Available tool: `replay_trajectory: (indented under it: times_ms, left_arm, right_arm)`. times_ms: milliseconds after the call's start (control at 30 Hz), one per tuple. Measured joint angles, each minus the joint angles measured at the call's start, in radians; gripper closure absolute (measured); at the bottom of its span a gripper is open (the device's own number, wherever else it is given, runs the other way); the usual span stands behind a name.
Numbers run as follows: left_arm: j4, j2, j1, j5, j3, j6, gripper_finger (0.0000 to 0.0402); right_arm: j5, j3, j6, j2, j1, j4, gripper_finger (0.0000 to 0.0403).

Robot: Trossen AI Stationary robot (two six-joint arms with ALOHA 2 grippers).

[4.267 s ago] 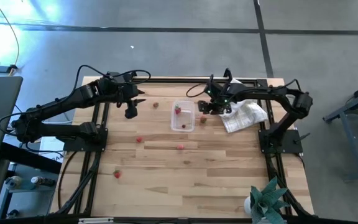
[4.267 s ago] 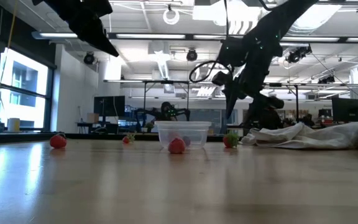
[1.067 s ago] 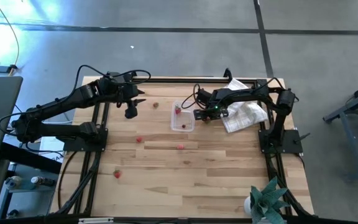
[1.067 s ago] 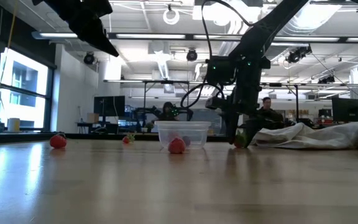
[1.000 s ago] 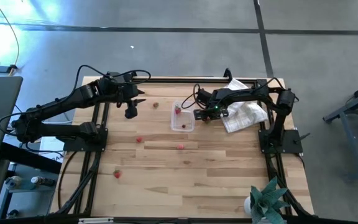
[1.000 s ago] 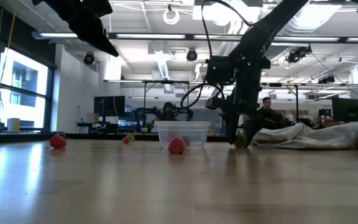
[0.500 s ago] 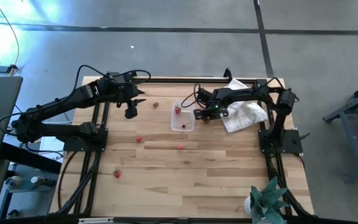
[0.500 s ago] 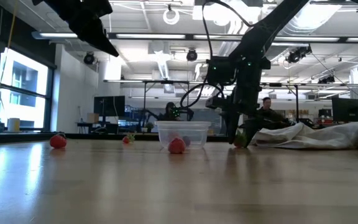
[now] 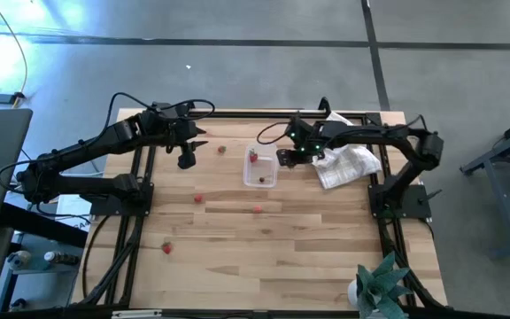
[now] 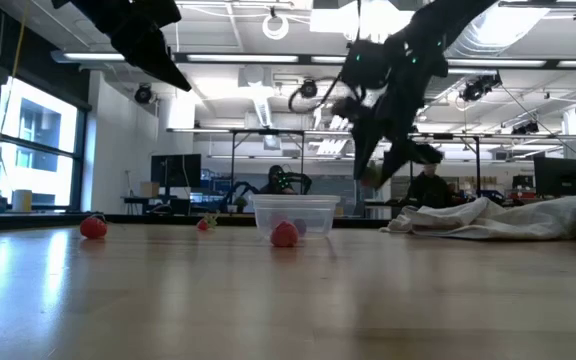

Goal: Pick and placing Produce into tupperware
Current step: Put the strawberry into the transparent container

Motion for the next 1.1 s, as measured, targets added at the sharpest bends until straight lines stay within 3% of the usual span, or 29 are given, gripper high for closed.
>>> replay_trajectory:
  times_ms: [267, 467, 700, 967, 1100]
  left_arm:
    - [0.000, 0.000, 0.000, 0.000, 0.000, 0.000, 0.0266]
    - [0.000, 0.000, 0.000, 0.000, 0.000, 0.000, 0.0266]
    - [0.000, 0.000, 0.000, 0.000, 0.000, 0.000, 0.0266]
    - [0.000, 0.000, 0.000, 0.000, 0.000, 0.000, 0.0266]
    - [0.000, 0.000, 0.000, 0.000, 0.000, 0.000, 0.0266]
  right_arm:
    - [-0.069, 0.002, -0.075, -0.166, 0.000, 0.259, 0.0252]
    - [-0.126, 0.020, -0.129, -0.220, 0.000, 0.467, 0.0252]
    - [-0.096, 0.199, -0.279, -0.142, 0.013, 0.271, 0.0252]
    - [0.006, 0.509, -0.485, 0.139, 0.039, -0.068, 0.0252]
    - [0.009, 0.556, -0.546, 0.278, 0.045, -0.200, 0.0252]
